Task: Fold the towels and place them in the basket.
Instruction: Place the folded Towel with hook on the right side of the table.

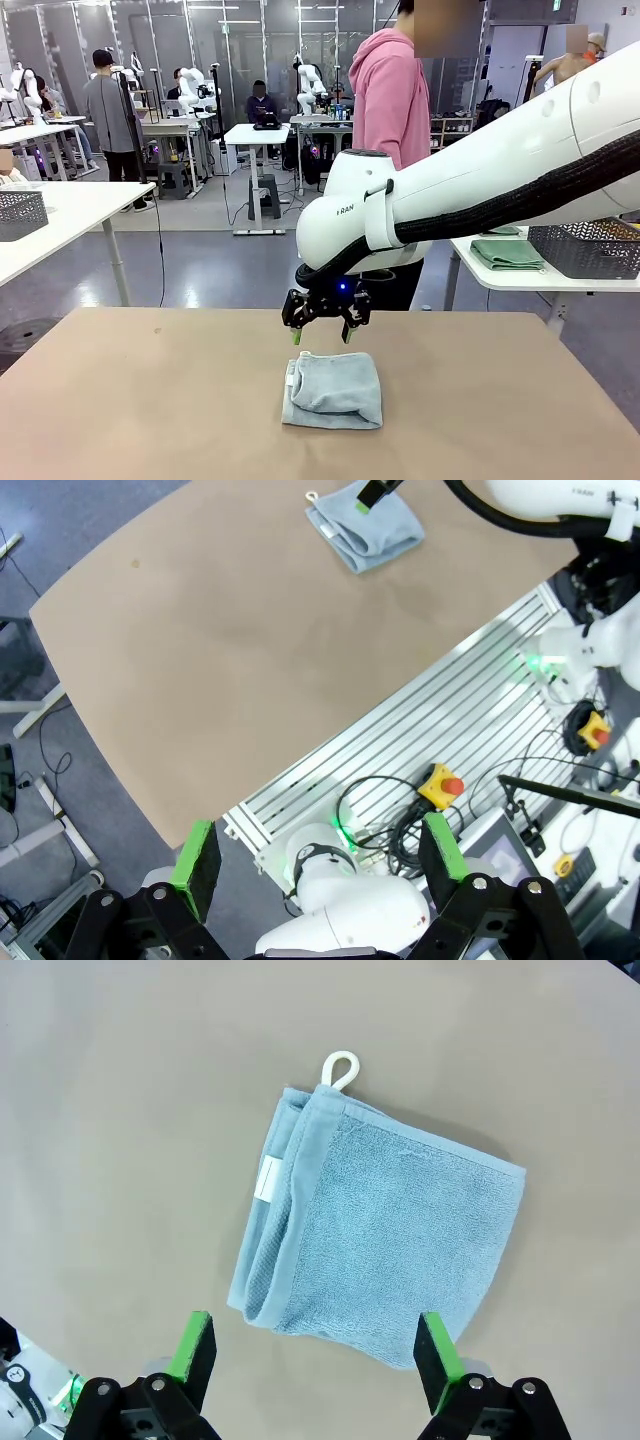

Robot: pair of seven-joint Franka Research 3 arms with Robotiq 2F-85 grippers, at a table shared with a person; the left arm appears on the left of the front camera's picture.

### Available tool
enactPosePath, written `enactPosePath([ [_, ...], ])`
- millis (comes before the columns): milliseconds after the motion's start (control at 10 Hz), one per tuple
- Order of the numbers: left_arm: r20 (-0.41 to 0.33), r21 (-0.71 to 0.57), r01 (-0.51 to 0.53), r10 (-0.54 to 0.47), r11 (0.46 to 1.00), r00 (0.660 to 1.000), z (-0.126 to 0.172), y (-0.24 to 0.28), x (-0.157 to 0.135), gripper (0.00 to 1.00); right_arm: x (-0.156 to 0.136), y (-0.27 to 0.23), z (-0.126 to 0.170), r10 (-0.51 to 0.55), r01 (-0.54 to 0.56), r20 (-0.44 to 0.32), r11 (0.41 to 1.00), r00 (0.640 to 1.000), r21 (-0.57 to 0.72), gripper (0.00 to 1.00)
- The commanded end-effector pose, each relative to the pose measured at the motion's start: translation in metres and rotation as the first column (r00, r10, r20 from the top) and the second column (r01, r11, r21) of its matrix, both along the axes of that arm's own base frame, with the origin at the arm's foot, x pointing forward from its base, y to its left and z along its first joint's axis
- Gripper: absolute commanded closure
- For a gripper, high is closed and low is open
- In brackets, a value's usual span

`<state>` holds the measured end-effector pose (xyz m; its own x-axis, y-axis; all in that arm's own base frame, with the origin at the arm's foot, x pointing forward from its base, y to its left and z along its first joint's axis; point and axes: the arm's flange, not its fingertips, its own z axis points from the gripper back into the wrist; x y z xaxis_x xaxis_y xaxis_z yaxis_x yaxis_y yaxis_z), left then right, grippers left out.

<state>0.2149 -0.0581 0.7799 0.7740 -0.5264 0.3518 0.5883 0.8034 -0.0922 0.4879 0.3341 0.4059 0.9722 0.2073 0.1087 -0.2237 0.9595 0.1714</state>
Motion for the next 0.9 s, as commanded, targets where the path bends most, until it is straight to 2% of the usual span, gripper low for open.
enactPosePath([
  [0, 0.001, 0.014, 0.004, -0.004, 1.0, 1.0, 0.0, 0.001, -0.001, 0.0, -0.025, -0.028, 0.012, 0.004, -0.006, 0.023, 0.999, 1.0, 0.05, 0.0],
  [100, 0.001, 0.014, 0.004, -0.004, 1.0, 1.0, 0.0, 0.001, -0.001, 0.0, -0.041, -0.061, 0.014, -0.029, 0.026, 0.034, 0.995, 0.999, 0.093, 0.0],
  [300, 0.001, 0.014, 0.004, -0.004, 1.0, 1.0, 0.0, 0.001, -0.001, 0.0, -0.053, -0.13, 0.007, -0.109, 0.097, 0.031, 0.962, 0.994, 0.257, 0.0],
  [600, 0.001, 0.014, 0.004, -0.004, 1.0, 1.0, 0.0, 0.001, -0.001, 0.0, -0.052, -0.183, -0.038, -0.145, 0.117, 0.027, 0.879, 0.989, 0.463, 0.0],
  [800, 0.001, 0.014, 0.004, -0.004, 1.0, 1.0, 0.0, 0.001, -0.001, 0.0, -0.041, -0.2, -0.075, -0.148, 0.125, -0.001, 0.828, 0.989, 0.547, 0.0],
])
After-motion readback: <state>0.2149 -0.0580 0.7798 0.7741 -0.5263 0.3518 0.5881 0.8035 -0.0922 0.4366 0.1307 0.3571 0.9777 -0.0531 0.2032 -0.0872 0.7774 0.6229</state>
